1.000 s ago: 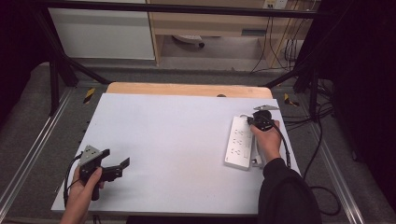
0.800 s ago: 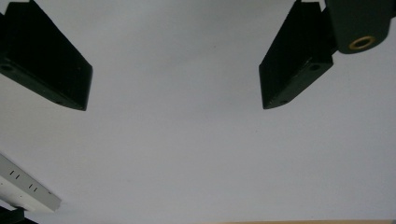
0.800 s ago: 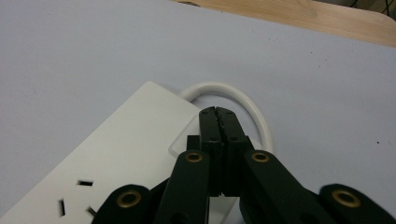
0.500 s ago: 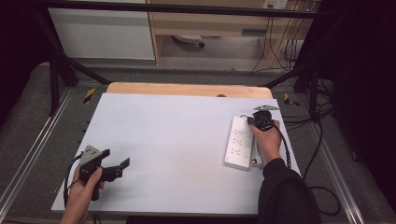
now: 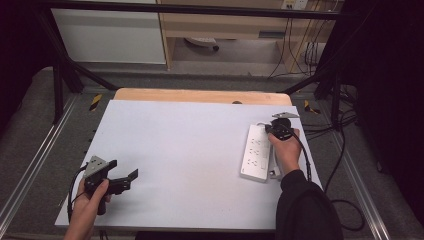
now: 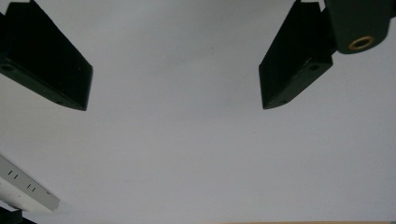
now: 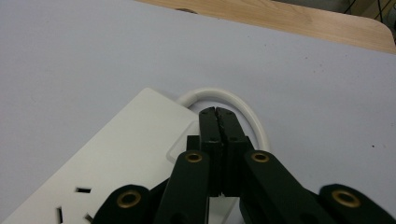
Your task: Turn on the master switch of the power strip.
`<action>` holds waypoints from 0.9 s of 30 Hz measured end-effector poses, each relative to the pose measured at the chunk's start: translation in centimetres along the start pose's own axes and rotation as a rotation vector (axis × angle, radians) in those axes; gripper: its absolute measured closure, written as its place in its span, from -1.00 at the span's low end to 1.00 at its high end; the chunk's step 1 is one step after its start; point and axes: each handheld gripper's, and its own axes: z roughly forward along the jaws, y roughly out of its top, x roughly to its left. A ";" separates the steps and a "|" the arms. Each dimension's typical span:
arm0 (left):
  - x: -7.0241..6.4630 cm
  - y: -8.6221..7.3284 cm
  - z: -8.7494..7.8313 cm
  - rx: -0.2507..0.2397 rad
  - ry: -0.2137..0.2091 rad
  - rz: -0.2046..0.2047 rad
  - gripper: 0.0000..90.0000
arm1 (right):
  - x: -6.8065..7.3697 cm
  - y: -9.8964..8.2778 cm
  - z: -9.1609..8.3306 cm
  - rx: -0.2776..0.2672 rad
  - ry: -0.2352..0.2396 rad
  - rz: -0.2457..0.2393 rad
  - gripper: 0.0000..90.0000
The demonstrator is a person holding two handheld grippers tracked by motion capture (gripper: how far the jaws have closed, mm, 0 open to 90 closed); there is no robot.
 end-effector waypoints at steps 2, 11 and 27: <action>0.0 0.0 0.0 -0.001 0.001 0.002 -0.78 | 0.0 0.0 0.0 -0.002 0.000 0.005 1.00; 0.0 0.0 0.0 -0.003 0.002 -0.003 -0.78 | 0.0 0.0 -0.1 -0.012 0.001 0.012 0.99; 0.1 0.0 -0.1 -0.004 0.002 -0.003 -0.78 | 0.1 0.3 -0.4 -0.038 0.018 0.026 0.98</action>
